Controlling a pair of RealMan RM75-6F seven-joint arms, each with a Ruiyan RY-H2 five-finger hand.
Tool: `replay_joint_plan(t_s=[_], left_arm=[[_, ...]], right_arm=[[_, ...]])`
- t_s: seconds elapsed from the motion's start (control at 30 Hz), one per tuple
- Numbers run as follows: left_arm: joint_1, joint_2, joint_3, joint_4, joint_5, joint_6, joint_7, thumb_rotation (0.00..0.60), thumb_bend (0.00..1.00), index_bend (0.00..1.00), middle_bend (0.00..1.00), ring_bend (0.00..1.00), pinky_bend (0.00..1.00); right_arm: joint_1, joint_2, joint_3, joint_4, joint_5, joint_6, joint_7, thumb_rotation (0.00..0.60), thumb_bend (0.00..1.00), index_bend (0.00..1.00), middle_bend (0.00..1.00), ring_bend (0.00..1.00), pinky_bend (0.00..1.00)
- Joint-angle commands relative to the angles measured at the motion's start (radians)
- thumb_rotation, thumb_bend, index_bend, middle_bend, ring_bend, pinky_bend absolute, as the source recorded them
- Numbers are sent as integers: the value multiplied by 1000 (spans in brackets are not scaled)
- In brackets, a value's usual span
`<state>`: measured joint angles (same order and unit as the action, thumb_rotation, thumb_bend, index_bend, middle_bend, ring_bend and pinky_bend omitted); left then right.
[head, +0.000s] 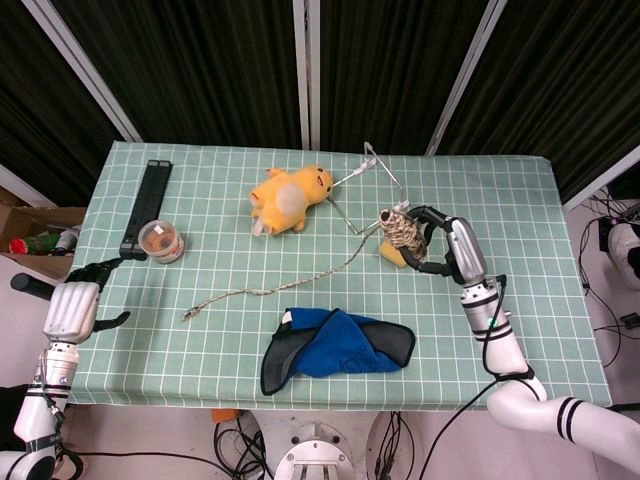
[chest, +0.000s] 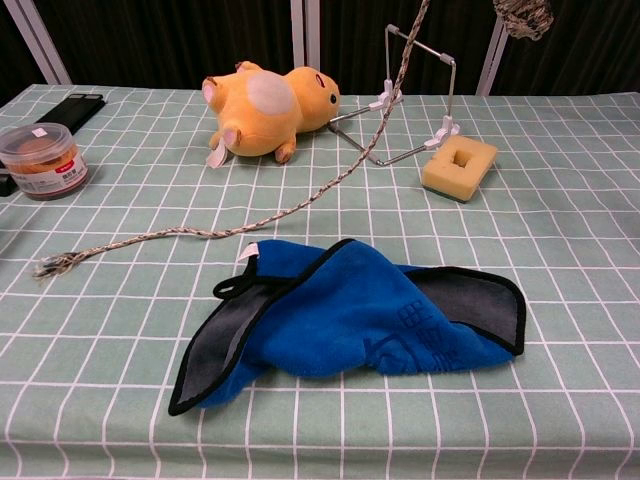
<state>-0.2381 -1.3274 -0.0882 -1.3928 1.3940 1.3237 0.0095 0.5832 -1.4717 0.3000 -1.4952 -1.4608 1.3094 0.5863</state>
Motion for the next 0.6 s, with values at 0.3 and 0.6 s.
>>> replay_joint_plan(t_s=[0.3,0.6], left_arm=[[-7,-4,4,-3,2,-13,0,600,115,183,233,218,281],[-54,-43,18,-29,30,-70,42,600,116,220,234,219,297]], right_arm=[[2,-7,-8,14,-3,1,1,600,642,779,623,564,718],[3,-12,-19,25,0,-9,-4,600,637,779,623,564,718]])
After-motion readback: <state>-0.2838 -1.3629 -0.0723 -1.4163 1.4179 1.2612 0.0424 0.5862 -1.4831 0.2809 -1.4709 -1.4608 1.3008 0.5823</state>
